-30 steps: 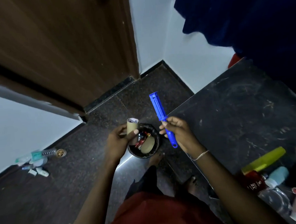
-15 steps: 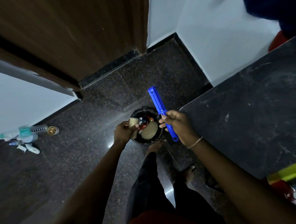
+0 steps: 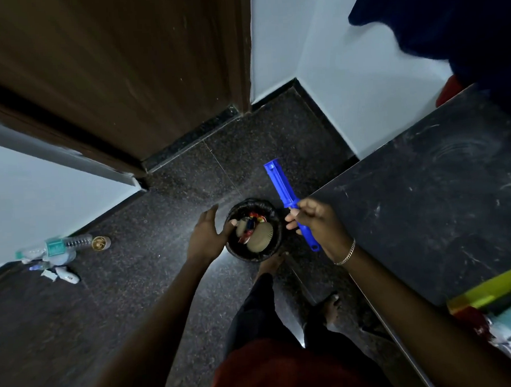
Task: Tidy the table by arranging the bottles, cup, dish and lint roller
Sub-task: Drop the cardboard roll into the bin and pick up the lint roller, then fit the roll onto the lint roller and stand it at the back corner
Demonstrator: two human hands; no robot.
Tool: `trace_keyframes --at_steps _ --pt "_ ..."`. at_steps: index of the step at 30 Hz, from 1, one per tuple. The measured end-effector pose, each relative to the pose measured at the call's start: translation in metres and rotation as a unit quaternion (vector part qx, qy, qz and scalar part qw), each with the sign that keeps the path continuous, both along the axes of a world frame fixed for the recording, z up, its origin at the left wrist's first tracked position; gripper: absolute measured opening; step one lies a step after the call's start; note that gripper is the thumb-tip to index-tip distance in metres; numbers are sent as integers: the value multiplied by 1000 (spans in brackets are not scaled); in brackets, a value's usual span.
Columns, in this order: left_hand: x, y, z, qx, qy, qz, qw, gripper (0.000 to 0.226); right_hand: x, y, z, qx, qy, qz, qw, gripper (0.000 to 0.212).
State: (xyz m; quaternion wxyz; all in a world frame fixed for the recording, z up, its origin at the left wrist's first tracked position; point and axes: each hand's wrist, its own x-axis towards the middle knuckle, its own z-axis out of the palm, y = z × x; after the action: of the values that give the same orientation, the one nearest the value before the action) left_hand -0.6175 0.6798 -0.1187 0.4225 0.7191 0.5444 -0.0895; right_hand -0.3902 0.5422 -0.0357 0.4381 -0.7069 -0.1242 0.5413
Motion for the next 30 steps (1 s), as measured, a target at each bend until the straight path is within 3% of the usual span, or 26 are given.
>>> trace_keyframes --at_steps 7,18,26,30 --pt "9 -24 55 126 -43 -122 984 84 -2 -30 32 25 -3 -67 997 13" --pt "88 -51 149 253 -123 -267 922 89 15 -81 73 75 -72 -170 980 8" --pt "176 -98 176 283 -177 -381 862 88 48 -158 97 90 -136 -289 943 4" --pt "217 -138 183 278 -201 -440 830 89 60 -210 100 85 -179 -350 916 14"
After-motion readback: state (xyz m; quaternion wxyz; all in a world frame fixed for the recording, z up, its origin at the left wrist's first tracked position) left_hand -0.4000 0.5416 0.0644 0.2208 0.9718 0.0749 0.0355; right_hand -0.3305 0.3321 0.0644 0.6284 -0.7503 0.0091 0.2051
